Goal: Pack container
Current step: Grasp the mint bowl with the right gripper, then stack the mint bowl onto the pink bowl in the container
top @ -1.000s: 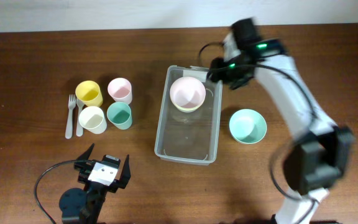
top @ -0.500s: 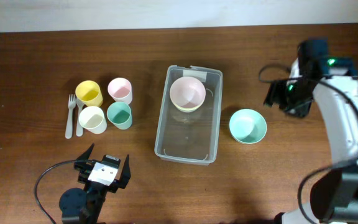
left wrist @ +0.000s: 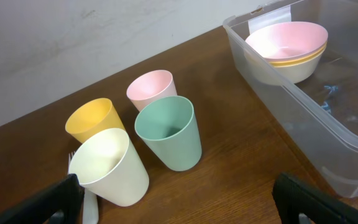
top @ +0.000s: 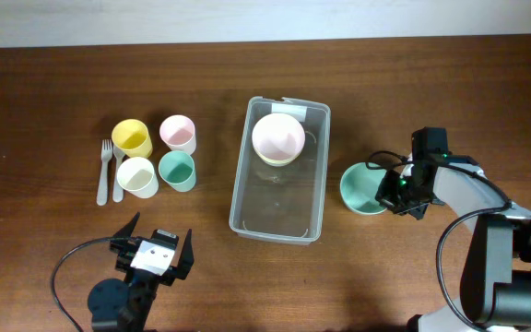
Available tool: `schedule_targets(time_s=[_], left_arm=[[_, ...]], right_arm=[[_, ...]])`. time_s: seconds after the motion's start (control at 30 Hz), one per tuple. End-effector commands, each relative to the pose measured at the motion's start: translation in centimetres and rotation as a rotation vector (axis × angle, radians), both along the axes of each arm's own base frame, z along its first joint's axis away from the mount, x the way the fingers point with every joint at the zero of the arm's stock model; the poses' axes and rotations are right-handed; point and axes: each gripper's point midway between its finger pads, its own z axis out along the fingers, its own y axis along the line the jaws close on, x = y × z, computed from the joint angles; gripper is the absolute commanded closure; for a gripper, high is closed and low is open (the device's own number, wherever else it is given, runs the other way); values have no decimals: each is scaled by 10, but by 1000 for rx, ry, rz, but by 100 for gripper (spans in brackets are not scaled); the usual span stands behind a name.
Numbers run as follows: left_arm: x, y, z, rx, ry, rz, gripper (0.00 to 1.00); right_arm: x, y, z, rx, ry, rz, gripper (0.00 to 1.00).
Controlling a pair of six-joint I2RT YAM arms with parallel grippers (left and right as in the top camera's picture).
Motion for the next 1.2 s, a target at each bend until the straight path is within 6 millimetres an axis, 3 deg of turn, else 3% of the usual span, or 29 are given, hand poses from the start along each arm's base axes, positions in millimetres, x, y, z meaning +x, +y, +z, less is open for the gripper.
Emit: schedule_targets(time_s=[0.0,0.07,0.13,0.17,0.2,0.23,0.33,0.4,0.47,0.53,0.6,0.63,0.67,0.77,0.9,0.97,1.07,1.1,1.17], left_arm=[[0,-3,-1,-12,-1,-12,0],[0,-3,-1,-12,-1,-12,0],[0,-3,-1,-12,-1,-12,0],[0,-3,-1,-12,-1,-12,0],[0,-3,-1,-12,-1,-12,0],[0,-3,-1,-12,-1,-12,0],[0,-3,-1,-12,-1,-12,0],[0,-3,-1,-12,-1,-12,0],[0,-3,-1,-12,-1,-12,0],[0,-3,-1,-12,-1,-12,0],[0,-3,-1,-12,-1,-12,0],[0,-3,-1,-12,-1,-12,0],[0,-3,-1,-12,-1,-12,0],[0,-3,-1,-12,-1,-12,0],[0,-3,-1,-12,-1,-12,0],[0,-3,-1,-12,-1,-12,0],[0,-3,-1,-12,-2,-12,0],[0,-3,-1,-12,-1,-12,0],[0,-3,-1,-12,-1,-12,0]], right_arm=[[14,-4,13,23,-53,-65,96],[26,-6,29,51,-105,-77,96],[46,-7,61,111,-201,-85,96],[61,-5,90,156,-285,-77,96],[64,-3,98,169,-307,-72,96],[79,5,137,222,-410,-40,96],[95,43,230,288,-591,100,96],[92,74,260,287,-627,223,96],[86,112,276,261,-657,361,96],[85,131,270,191,-650,400,96],[88,147,248,56,-611,429,96],[92,163,217,-6,-547,460,96],[95,168,201,-14,-513,471,96],[107,172,146,-24,-396,479,96],[121,185,98,19,-348,534,96],[129,193,83,35,-360,567,96],[137,195,76,35,-376,566,96],[143,197,80,33,-413,577,82],[149,199,85,34,-440,575,67]])
